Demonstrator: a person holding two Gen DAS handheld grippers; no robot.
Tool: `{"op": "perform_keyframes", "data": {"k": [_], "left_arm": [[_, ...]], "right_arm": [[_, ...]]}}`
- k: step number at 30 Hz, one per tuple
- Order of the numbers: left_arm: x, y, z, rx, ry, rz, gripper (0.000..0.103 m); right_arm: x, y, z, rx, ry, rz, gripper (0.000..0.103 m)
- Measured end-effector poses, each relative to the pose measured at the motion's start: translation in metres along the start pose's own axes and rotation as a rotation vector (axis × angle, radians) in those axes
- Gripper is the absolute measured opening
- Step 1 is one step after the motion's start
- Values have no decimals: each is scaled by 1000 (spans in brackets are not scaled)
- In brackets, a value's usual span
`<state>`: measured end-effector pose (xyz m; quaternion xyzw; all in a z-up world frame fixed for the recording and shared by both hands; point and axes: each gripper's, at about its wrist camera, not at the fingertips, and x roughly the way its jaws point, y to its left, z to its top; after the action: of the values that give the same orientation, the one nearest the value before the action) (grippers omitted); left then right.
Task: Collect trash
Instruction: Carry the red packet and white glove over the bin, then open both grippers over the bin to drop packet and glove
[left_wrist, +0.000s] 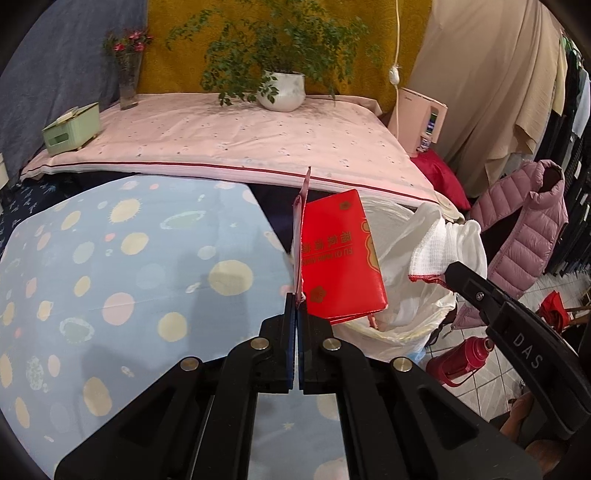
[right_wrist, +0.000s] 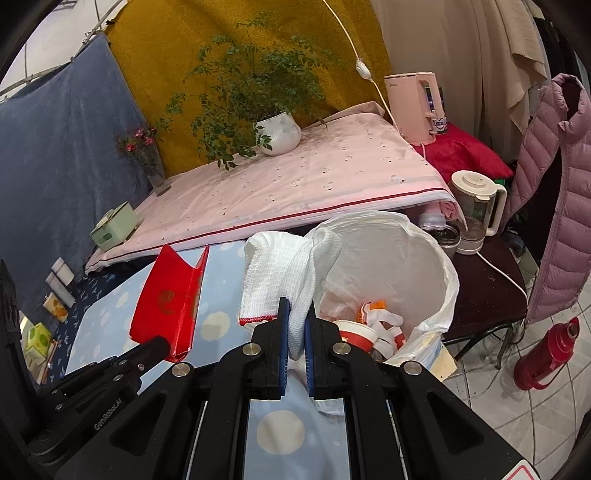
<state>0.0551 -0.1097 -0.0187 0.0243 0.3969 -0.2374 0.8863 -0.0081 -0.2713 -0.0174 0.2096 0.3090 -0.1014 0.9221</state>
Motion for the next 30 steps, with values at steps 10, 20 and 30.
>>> {"op": "perform_keyframes", "data": {"k": [10,20,30], "left_arm": [[40,-37,14,45,54,-53,0],[69,-44,28,18,63,-54,18],[60,-14,24,-28,34,44,47]], "right_arm": [[3,-47,13,60,-20,-46,7],[23,-64,23,69,-6,-62,7],[46,-50,26,32,24,-45,7]]}}
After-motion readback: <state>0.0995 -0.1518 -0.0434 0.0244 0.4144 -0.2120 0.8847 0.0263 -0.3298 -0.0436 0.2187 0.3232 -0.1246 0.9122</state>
